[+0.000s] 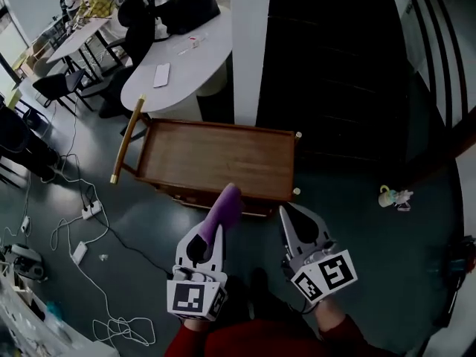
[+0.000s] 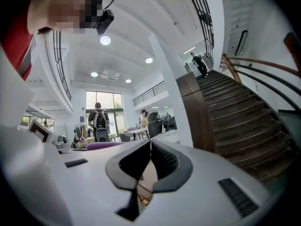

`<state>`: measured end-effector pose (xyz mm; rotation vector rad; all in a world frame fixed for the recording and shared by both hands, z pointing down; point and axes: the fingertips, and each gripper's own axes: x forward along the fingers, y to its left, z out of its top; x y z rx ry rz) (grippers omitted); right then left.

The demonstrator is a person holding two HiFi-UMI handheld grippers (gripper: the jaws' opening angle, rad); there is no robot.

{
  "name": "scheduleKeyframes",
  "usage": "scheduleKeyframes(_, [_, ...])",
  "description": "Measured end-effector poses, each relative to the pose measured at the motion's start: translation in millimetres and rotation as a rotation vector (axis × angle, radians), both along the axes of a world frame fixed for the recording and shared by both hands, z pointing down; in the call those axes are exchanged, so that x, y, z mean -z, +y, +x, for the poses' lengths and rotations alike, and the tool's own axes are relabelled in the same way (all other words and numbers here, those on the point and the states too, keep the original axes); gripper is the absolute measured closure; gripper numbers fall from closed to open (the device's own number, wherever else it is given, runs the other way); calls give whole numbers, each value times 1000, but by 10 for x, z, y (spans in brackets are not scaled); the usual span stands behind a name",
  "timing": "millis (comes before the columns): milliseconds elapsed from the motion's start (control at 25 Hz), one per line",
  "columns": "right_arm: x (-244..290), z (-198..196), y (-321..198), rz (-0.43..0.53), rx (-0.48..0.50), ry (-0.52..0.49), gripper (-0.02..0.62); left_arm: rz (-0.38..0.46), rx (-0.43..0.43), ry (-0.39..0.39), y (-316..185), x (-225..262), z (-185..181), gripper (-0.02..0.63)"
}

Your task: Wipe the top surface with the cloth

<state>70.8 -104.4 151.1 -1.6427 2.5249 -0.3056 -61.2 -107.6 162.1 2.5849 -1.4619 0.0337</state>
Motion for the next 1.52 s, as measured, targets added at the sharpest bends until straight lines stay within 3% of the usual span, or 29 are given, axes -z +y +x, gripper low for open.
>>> scheduleKeyframes(400, [173, -117, 183, 66, -22, 23, 583, 57, -68, -3, 251, 95, 65, 543])
scheduleKeyframes(640, [135, -173, 220, 65, -8, 43, 583, 61, -55, 2, 294, 61, 28, 543])
scheduleKeyframes(840, [48, -224, 195, 49, -1, 70, 583, 88, -42, -21, 252, 40, -39, 543])
scheduleKeyframes(1200, [-240, -211, 284, -32, -24, 57, 583, 55, -11, -9, 280, -40, -144, 543])
scheduleKeyframes(1520, [-309, -257, 220, -48, -10, 87, 583, 57, -10, -9, 201, -48, -138, 543])
